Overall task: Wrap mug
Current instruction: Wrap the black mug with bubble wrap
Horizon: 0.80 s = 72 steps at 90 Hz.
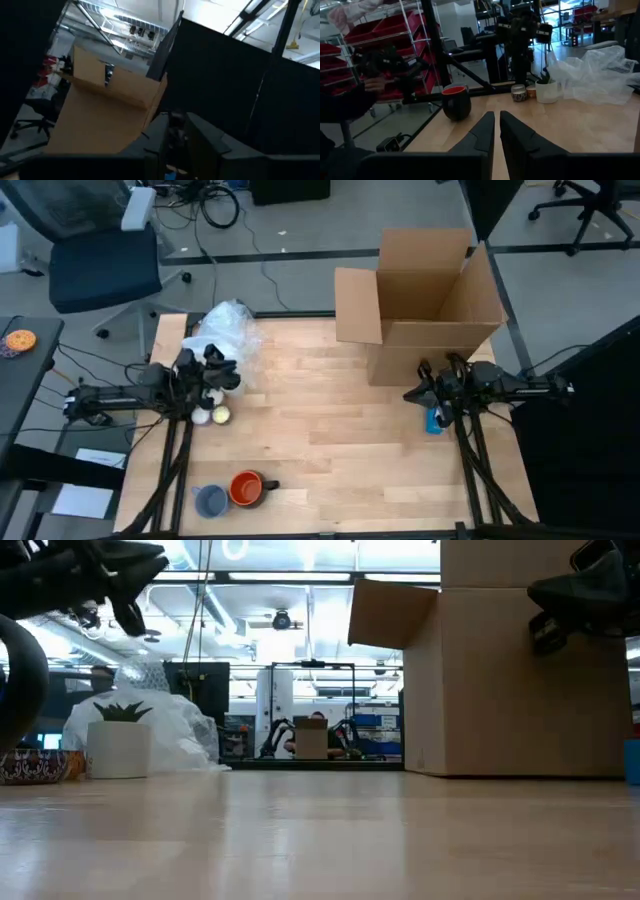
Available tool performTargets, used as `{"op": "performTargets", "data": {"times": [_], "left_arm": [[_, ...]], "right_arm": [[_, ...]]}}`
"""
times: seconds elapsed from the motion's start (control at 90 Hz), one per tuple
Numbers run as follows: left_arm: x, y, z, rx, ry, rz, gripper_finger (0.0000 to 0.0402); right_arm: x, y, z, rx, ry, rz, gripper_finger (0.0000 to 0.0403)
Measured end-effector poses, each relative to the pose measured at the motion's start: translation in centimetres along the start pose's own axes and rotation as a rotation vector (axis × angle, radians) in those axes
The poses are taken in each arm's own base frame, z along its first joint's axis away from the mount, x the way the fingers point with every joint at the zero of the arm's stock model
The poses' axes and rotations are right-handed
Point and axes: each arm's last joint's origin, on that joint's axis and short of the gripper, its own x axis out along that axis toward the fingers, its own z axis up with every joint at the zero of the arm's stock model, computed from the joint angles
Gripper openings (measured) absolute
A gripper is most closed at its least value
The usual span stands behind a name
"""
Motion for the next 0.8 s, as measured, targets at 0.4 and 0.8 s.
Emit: {"op": "performTargets", "data": {"times": [0.4, 0.8], "left_arm": [[2.1, -2.7, 5.3, 0.091, 0.071, 0.059, 0.0], [4.4, -3.1, 8.4, 0.142, 0.446, 0.586, 0.0]], "right_arm": [[0.0, 0.0, 0.0, 0.0, 0.0, 0.0, 0.0007], [0.0, 0.0, 0.0, 0.0, 0.0, 0.0, 0.0007]]}}
